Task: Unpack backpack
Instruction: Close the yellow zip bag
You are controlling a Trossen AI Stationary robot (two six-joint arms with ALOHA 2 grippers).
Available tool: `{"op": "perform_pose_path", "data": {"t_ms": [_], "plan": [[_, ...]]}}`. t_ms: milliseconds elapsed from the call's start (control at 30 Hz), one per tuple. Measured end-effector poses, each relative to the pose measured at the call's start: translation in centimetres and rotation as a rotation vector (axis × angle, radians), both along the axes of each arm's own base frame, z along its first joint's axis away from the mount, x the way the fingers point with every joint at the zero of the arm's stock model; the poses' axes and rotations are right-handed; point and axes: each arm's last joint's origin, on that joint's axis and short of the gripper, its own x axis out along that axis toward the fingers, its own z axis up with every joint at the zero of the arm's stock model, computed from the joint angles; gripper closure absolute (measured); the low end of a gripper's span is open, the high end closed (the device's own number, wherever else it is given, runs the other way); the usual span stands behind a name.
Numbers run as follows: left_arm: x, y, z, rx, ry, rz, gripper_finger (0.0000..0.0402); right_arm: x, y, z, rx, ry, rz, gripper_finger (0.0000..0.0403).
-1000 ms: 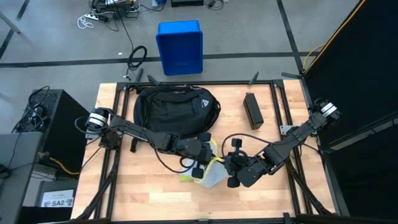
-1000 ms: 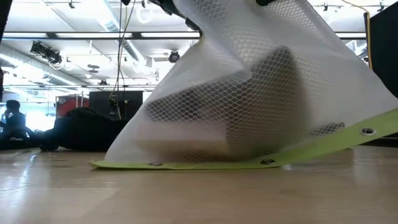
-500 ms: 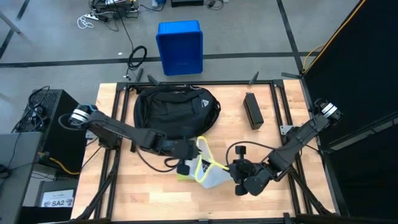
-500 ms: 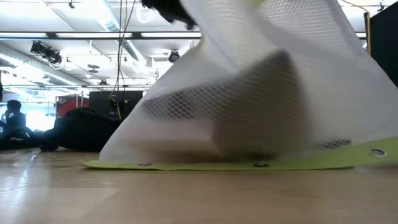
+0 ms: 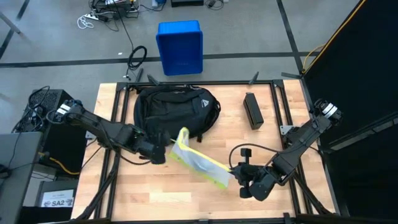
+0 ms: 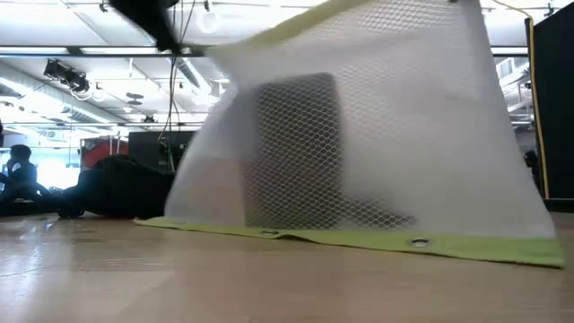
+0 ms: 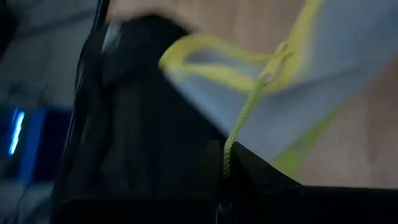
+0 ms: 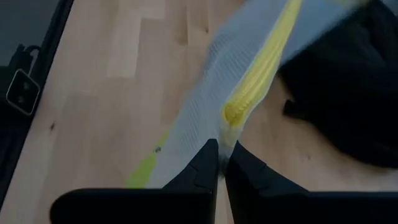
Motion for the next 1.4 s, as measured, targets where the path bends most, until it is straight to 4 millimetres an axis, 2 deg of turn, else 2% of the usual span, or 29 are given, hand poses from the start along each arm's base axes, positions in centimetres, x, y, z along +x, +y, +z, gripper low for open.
{"op": "perform_pose_path", "data": {"t_ms": [200,300,367,533,733,833,933,1100,1233,1400], "plan": [[-3.1,0.9,-0.9,0.043,0.209,0.227,0.0402,-0.7,0.0,-0.3,0.019,0.029,-0.039,0.0403],[-3.9,1.2,-0.8,0.060,0.219,0.338,0.0402,-0.6,-0.1,-0.3,0.015,0.022,-0.060,0.0403],[-4.1,1.3,-0.9,0.076,0.225,0.352,0.0401,-0.7,-0.2,-0.3,-0.001,0.024,-0.063,0.0403],[-3.7,1.1,-0.8,0.125,0.169,0.305,0.0402,-0.1,-1.0,0.0,-0.134,-0.061,-0.118,0.0403],[-2.7,1.1,1.6,0.210,-0.012,0.281,0.0402,1.9,-2.9,1.7,-0.226,-0.130,-0.211,0.0403],[-1.5,0.3,2.7,0.138,-0.099,0.208,0.0401,2.9,-3.7,2.8,-0.232,-0.157,-0.233,0.0403],[0.3,-1.1,2.8,-0.009,-0.178,0.075,0.0401,3.9,-4.2,3.4,-0.214,-0.178,-0.224,0.0403],[3.1,-3.7,0.8,-0.131,-0.176,-0.172,0.0401,5.3,-5.3,2.7,-0.097,-0.167,-0.185,0.0403],[4.5,-4.8,-1.8,-0.105,-0.112,-0.195,0.0401,5.6,-5.8,0.4,-0.039,-0.168,-0.165,0.0403],[6.0,-5.3,-5.5,-0.040,-0.045,-0.127,0.0401,5.4,-6.1,-2.6,-0.003,-0.193,-0.139,0.0403]]}}
